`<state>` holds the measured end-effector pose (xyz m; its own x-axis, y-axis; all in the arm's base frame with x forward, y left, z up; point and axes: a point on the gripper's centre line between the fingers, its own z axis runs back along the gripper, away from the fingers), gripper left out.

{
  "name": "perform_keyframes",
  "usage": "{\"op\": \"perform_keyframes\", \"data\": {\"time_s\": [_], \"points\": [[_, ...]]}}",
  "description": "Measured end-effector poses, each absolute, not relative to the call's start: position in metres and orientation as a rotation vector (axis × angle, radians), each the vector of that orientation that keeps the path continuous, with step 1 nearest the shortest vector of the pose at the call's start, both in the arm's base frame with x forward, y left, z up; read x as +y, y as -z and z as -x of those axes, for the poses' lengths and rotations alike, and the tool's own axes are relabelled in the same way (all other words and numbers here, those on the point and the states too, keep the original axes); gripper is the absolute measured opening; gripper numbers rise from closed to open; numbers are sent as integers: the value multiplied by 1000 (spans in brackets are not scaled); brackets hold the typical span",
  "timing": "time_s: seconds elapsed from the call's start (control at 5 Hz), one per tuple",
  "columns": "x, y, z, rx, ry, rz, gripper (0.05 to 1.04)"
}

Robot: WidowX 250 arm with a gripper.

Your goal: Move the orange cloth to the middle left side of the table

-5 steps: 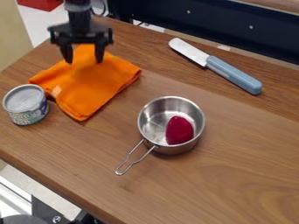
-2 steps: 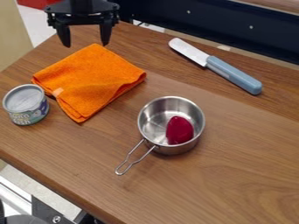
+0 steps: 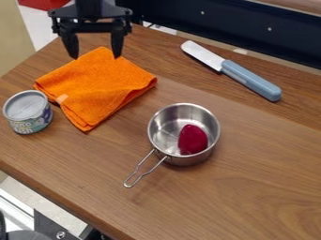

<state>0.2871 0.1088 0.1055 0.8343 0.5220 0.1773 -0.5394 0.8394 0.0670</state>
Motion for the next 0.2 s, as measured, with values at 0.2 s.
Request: {"op": "perform_keyframes", "data": {"time_s": [0.2], "points": [[80, -114, -268, -161, -505, -64, 995]]}}
